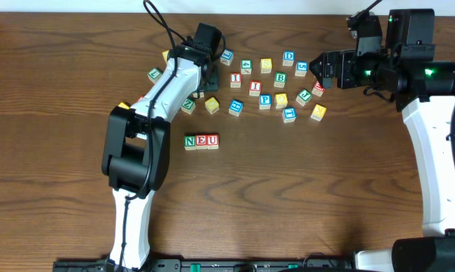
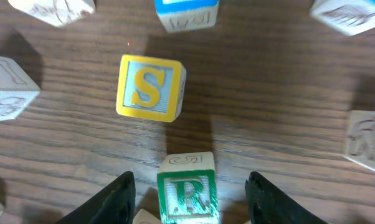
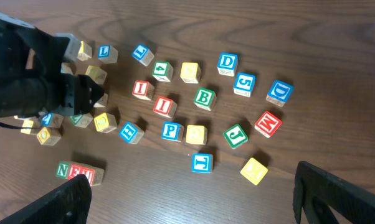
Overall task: Spell out NEURIPS
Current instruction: 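Lower the left gripper and close it on the green R block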
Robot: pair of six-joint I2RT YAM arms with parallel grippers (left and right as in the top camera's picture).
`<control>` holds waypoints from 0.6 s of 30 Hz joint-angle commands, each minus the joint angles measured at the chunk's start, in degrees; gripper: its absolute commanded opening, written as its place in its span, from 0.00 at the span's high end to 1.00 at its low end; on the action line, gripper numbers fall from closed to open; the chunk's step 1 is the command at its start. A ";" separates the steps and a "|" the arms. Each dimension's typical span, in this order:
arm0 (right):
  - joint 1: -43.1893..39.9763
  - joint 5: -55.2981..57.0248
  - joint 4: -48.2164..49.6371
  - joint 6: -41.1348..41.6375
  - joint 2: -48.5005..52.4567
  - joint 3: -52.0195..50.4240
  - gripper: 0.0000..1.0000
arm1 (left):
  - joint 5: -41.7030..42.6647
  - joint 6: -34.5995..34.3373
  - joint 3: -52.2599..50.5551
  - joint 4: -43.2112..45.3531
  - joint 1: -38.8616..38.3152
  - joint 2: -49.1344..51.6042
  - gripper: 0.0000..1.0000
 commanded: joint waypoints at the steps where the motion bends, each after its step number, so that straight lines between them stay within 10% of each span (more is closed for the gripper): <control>1: -0.24 -0.46 -0.04 -0.66 0.17 -0.17 0.01 | -0.98 -0.20 -0.87 0.02 0.24 2.43 0.46; 18: -0.24 -0.46 -0.04 -0.68 0.17 -0.17 0.01 | 0.13 0.09 -0.59 1.62 0.28 2.93 0.69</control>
